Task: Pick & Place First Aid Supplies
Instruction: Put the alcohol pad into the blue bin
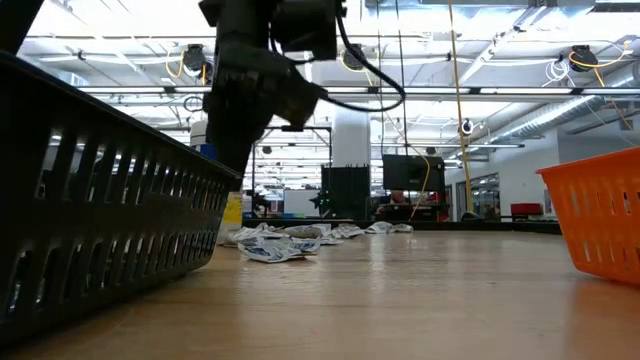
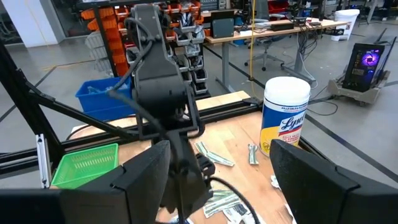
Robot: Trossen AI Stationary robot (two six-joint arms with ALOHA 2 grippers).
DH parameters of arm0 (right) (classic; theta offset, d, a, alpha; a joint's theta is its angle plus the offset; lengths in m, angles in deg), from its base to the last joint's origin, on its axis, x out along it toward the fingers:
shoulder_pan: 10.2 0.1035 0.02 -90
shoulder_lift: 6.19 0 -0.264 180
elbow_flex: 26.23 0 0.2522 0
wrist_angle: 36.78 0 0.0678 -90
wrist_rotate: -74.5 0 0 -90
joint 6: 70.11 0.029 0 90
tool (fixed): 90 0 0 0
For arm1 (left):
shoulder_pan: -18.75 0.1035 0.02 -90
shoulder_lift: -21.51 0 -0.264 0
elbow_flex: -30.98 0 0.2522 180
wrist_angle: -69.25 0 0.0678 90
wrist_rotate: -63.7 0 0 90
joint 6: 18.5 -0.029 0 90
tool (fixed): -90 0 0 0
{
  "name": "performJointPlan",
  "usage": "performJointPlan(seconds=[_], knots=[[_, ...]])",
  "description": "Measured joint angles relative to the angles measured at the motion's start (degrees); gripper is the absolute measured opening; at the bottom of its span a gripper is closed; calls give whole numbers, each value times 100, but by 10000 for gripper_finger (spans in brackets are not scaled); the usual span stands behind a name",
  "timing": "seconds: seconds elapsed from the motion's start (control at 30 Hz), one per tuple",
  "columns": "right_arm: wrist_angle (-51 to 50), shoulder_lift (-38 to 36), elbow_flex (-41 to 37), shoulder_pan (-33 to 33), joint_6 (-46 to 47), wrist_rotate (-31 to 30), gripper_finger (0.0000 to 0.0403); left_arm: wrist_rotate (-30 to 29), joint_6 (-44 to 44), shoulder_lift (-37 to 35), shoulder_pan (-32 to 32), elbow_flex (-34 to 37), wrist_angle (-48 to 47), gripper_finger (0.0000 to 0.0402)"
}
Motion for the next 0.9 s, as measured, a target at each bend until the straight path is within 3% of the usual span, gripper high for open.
performJointPlan(seconds=[0.23, 0.5, 0.67, 0.9], knots=[[4, 0, 0, -47, -20, 0, 274, -114, -604, -54, -36, 0, 13, 21], [16, 0, 0, -233, -20, 13, 274, -134, -2318, -54, -98, 0, 12, 146], [17, 0, 0, -264, -20, 16, 274, -488, -2980, -51, -239, 0, 16, 223], [18, 0, 0, -262, -20, 22, 274, -1188, -3506, 199, -500, -4, 153, 252]])
